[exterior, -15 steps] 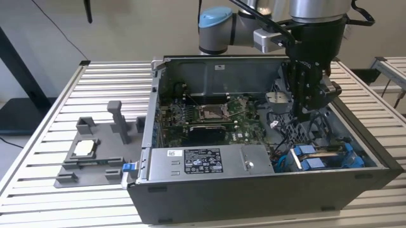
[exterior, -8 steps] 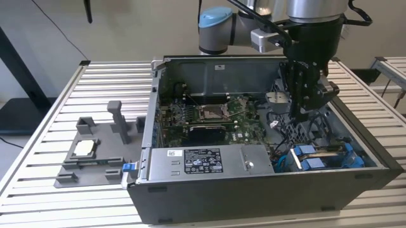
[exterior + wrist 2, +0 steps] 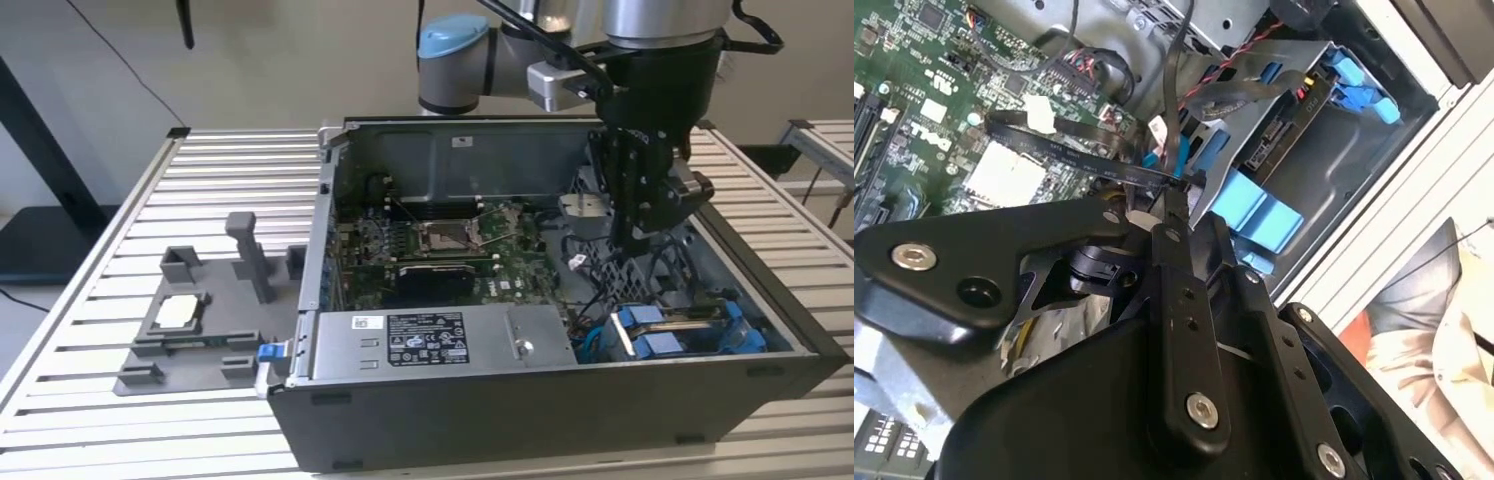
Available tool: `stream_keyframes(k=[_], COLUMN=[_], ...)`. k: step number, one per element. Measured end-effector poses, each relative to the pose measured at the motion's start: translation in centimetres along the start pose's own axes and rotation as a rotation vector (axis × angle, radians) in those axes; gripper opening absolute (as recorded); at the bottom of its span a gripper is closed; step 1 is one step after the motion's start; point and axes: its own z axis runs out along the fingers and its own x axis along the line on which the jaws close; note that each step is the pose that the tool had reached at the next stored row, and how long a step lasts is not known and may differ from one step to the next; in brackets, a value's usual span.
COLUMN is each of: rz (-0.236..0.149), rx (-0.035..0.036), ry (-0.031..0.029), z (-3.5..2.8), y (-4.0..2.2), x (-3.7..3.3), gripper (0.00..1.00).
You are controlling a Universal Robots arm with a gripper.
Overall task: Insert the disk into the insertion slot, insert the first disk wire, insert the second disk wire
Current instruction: 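Insert the second disk wire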
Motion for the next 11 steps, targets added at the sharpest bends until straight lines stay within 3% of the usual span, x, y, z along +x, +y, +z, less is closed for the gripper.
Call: stream_keyframes(k=[8,9,11], rz=[0.0,0.0,0.0], rx=[0.0001,0.0001,0.0001], ry=[0.0004,0.0004,0.0004], z=[0.12,0.13,0.13], y=[0.01,0.01,0.01], x=[-0.19,-0.19,-0.19], gripper=[0.24,0.17,0.17])
